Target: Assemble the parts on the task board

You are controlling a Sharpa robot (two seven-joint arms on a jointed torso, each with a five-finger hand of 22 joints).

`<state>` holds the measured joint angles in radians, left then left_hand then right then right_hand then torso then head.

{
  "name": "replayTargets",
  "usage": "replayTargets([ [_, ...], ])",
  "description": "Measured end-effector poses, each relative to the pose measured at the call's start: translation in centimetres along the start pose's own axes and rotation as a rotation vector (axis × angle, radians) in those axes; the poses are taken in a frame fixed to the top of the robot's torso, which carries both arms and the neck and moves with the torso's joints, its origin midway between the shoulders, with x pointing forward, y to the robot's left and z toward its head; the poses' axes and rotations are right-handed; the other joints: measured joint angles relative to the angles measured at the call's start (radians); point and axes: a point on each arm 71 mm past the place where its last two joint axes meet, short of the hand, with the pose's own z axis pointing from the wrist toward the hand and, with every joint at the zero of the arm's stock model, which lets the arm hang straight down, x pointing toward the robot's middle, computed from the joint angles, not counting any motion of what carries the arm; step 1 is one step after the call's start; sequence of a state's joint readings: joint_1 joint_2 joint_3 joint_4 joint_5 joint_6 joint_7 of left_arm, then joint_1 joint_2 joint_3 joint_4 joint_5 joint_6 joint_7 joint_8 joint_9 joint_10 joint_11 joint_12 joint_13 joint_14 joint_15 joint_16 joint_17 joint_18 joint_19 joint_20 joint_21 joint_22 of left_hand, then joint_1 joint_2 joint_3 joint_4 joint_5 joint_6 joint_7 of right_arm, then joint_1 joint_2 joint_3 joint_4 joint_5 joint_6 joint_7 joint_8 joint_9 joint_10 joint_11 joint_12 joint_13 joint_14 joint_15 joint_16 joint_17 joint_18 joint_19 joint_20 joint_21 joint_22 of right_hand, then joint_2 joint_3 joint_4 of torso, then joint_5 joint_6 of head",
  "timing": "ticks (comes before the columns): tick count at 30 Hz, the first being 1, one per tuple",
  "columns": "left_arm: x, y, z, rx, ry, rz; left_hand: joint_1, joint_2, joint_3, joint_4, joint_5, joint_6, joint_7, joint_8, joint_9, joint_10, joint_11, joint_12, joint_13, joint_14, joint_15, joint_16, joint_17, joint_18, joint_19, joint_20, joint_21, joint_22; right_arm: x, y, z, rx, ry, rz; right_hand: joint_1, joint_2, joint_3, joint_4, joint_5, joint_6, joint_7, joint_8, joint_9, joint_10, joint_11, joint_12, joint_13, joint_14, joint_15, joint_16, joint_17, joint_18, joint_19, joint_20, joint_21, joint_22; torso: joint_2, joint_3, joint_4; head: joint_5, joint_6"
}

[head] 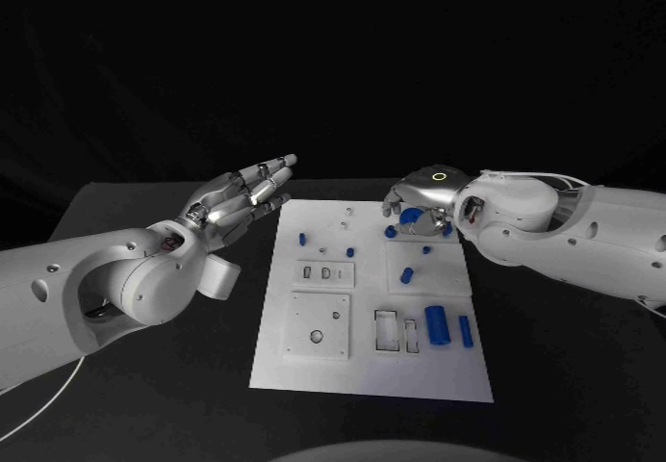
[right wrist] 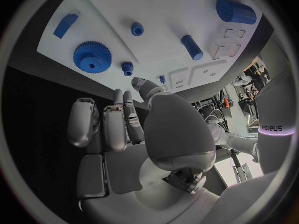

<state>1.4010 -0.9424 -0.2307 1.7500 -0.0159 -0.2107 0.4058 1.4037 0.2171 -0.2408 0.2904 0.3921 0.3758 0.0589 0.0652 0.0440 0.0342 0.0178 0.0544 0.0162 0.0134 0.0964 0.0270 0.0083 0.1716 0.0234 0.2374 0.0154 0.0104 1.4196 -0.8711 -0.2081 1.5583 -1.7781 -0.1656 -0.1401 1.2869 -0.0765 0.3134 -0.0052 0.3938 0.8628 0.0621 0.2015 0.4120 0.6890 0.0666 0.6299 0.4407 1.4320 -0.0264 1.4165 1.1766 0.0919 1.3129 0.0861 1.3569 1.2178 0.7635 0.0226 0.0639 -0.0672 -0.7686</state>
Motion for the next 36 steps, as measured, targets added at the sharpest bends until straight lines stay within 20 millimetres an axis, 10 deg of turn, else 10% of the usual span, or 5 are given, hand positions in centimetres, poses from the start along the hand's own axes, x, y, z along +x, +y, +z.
replayTargets([
  [12,0.2,0.1,0.1,-0.006,0.012,-0.003,0.004,0.004,0.000,0.000,0.000,0.003,0.003,0.004,0.000,0.000,0.000,0.000,0.000,0.000,0.000,0.000,0.001,0.000,0.004,0.004,0.000,0.001,1.2,0.4,0.9,-0.017,0.017,0.010,-0.005,-0.005,0.027,-0.021,0.086,-0.010,0.009,0.015,0.073,-0.047,0.007,0.008,0.039,-0.014,0.006,-0.008,-0.024,0.000,-0.015,0.003,-0.019,-0.015,-0.006,-0.0017,-0.0014,0.003,-0.015],
  [36,0.1,0.2,0.2,-0.013,0.018,-0.004,0.008,0.000,0.000,0.000,0.005,0.003,0.003,0.004,0.000,0.000,0.000,0.000,0.000,0.004,0.004,0.004,0.002,0.000,0.007,0.007,0.004,0.003,2.1,0.2,1.4,-0.010,0.042,0.011,-0.015,-0.004,0.054,-0.043,0.112,-0.030,0.013,0.015,0.139,-0.142,0.024,0.012,0.084,-0.068,0.024,-0.035,-0.077,0.000,0.005,0.021,0.016,0.067,-0.016,-0.0042,-0.0032,0.011,-0.042],
])
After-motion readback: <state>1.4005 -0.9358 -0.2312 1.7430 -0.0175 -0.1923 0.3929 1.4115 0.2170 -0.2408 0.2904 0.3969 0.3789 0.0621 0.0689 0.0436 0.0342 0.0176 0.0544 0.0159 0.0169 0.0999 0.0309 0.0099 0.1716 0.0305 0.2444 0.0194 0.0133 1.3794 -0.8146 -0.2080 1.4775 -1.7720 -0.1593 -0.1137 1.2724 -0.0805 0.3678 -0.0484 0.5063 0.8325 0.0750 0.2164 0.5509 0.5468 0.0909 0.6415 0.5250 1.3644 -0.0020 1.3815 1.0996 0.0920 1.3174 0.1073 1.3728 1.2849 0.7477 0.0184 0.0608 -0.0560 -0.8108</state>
